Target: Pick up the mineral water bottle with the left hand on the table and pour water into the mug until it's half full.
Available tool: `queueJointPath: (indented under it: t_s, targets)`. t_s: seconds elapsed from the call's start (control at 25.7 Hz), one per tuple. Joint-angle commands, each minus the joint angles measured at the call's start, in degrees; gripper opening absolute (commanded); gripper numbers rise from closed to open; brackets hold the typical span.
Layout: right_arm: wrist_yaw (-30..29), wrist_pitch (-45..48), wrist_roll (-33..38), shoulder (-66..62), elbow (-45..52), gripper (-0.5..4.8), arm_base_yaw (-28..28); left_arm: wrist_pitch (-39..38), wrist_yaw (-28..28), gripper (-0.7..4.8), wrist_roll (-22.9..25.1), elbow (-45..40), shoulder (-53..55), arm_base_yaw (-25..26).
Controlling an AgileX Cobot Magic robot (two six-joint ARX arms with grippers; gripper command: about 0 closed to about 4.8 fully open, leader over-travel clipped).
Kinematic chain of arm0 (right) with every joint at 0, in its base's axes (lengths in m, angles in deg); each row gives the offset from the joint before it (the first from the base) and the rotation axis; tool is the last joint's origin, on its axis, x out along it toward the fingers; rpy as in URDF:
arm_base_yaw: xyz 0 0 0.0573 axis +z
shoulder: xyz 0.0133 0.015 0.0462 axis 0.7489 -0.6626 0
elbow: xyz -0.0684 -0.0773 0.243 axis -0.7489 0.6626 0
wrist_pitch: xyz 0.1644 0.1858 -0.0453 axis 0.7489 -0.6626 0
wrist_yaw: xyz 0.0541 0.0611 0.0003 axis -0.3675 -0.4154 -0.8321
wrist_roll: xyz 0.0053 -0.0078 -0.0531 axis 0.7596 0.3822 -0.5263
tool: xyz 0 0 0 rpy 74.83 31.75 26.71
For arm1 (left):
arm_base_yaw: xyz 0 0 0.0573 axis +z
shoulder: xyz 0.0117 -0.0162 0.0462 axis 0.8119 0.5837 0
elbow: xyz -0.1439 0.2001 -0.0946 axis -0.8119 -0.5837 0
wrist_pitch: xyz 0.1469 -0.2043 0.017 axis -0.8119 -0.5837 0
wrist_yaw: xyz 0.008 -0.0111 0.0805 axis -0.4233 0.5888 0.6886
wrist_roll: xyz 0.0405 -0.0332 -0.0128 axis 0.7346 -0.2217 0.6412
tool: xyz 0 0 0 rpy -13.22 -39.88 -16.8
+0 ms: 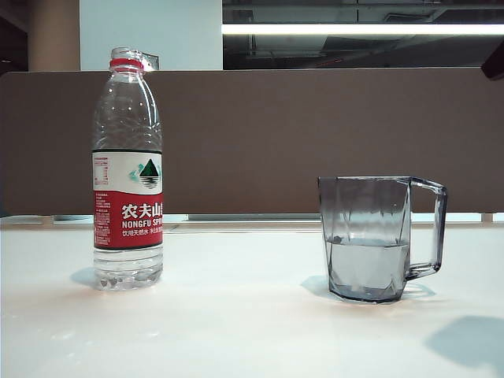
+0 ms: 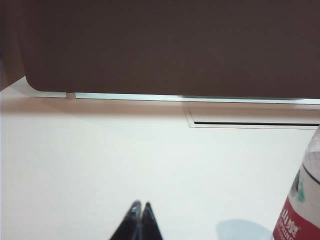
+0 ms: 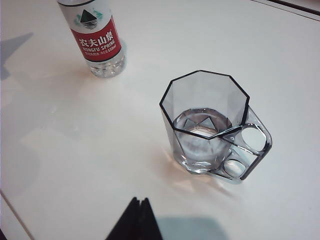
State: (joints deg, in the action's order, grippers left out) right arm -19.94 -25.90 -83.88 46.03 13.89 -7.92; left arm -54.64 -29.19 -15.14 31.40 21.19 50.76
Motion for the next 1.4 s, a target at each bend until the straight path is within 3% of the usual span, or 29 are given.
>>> queueJointPath:
  t_s: [0.04,0.58,0.78,1.4]
  targets:
    - [0.11,1.01,0.15,0.09,-0.39,-0.01,0.0,0.48,0.02,-0.05,0.04,0.11,0.04,0.13]
    - [0.11,1.01,0.15,0.09,-0.39,-0.01,0.0,0.48,0.02,-0.05,0.04,0.11,0.04,0.63]
    - [0.11,1.01,0.15,0.09,-0.39,-0.01,0.0,0.48,0.09,-0.05,0.04,0.11,0.04,4.59]
    - [0.11,1.01,0.15,0.09,-0.39,-0.01,0.0,0.48,-0.37,-0.05,0.04,0.11,0.04,4.46]
